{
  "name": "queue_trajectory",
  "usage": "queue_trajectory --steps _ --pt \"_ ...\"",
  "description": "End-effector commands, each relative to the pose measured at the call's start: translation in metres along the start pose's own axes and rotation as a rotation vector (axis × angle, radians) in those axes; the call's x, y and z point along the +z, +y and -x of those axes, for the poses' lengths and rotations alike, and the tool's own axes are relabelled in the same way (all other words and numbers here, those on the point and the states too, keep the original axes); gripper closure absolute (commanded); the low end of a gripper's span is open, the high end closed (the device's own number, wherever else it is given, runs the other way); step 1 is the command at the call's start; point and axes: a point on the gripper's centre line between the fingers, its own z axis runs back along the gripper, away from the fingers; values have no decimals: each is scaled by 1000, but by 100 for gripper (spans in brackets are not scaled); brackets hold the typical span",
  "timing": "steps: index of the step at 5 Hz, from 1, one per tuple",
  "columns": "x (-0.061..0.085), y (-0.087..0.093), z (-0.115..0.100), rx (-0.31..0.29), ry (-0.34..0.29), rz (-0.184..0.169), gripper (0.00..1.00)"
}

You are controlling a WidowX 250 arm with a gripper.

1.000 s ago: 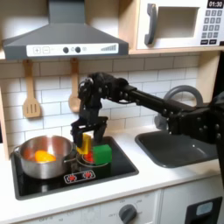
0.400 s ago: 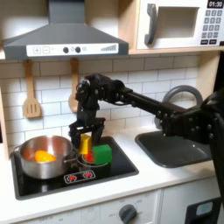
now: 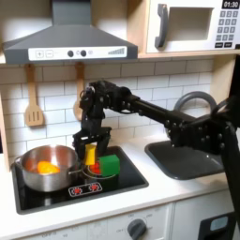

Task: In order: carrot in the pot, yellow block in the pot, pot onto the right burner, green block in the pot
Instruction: 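Put the yellow block in the pot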

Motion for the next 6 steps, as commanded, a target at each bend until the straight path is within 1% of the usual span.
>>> queue_trajectory --steps 1,2,3,5,6 --pt "-2 -1 1 -7 5 4 0" --pt "-3 0 0 -2 3 7 0" --pt "-3 -1 1 -9 1 5 0" --pt "-8 1 -1 -17 -1 4 0" --pt "-5 -2 -2 -19 -6 10 0"
